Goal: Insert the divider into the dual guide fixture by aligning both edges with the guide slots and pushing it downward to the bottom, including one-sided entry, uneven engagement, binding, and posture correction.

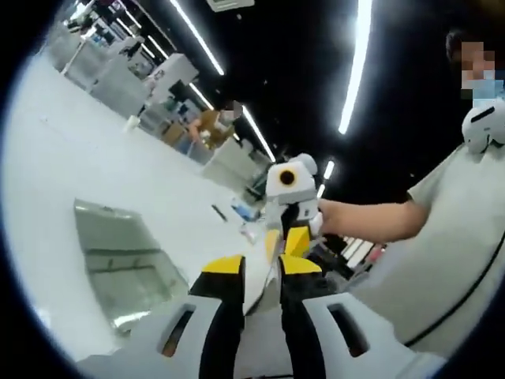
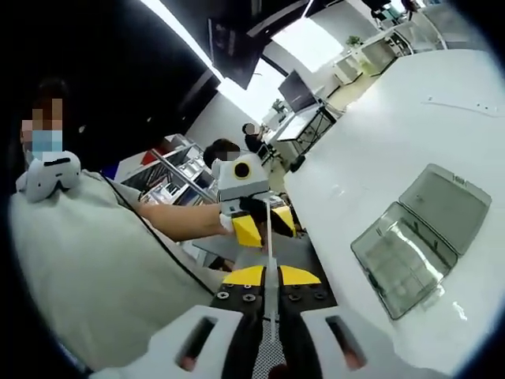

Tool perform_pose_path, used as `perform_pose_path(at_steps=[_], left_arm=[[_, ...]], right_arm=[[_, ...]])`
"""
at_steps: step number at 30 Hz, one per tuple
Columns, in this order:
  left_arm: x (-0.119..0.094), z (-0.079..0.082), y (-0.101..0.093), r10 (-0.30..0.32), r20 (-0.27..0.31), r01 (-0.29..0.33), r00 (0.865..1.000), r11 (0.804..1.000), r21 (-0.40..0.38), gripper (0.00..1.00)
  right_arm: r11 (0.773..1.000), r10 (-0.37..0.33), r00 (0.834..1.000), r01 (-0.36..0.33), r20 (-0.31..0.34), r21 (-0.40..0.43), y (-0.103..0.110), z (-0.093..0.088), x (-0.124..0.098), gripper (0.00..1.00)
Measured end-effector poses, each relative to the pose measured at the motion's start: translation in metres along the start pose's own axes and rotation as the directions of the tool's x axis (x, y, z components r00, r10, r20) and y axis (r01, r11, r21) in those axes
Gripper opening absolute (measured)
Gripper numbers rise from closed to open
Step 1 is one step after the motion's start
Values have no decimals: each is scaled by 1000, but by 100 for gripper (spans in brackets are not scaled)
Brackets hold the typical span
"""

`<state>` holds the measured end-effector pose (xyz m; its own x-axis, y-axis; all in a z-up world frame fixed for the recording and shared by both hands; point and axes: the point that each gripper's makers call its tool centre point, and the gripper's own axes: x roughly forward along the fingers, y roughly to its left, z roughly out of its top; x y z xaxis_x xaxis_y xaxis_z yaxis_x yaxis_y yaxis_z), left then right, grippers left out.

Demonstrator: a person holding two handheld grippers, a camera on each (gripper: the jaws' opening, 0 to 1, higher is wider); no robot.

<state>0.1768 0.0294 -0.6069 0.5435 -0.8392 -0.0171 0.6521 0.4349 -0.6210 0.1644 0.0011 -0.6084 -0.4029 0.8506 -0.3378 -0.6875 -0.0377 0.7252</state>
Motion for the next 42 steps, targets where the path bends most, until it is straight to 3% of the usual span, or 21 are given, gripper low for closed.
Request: perform_pose_path(at_steps=[4,6,9,14,15,17,22,27,32,35,41,42], left_arm=[[-2,-10,7,87,-57,-81,995,992,102,26],[-2,-12,9,130,-65,-118,989,978,173,30],[-3,-14,11,161,-70,-145,984,969,201,35],[-10,-18,21,260,-103,-215,960,922,322,43],[-10,-17,21,276,-99,-223,956,904,364,44],[-11,-17,18,283,-93,-232,955,903,362,46],[-14,-22,17,321,-106,-250,941,872,421,51],[-17,-26,16,352,-113,-273,929,859,433,57],[-23,-31,20,395,-139,-294,908,838,460,62],[-25,-30,22,406,-138,-301,903,829,471,63],[-30,-31,30,440,-145,-325,886,814,482,70],[-31,-31,31,443,-144,-328,885,812,484,70]], right_arm=[[999,-32,999,32,4,16,-5,2,-2,0],[998,-56,998,56,-2,24,-10,2,-3,0],[995,-88,996,88,-3,50,-16,2,-3,0],[985,-150,989,151,-20,80,-28,-1,-3,0],[982,-168,986,169,-22,90,-31,-2,-4,0],[976,-187,982,189,-25,108,-34,-4,-3,0],[962,-235,972,237,-32,132,-42,-8,-1,0],[938,-301,953,301,-24,170,-51,-9,-1,0],[909,-364,931,361,-22,208,-62,-10,-4,0],[893,-394,919,388,-22,228,-67,-11,-5,0],[843,-463,885,455,-45,286,-80,-15,-6,0],[821,-489,871,481,-56,308,-83,-18,-7,0]])
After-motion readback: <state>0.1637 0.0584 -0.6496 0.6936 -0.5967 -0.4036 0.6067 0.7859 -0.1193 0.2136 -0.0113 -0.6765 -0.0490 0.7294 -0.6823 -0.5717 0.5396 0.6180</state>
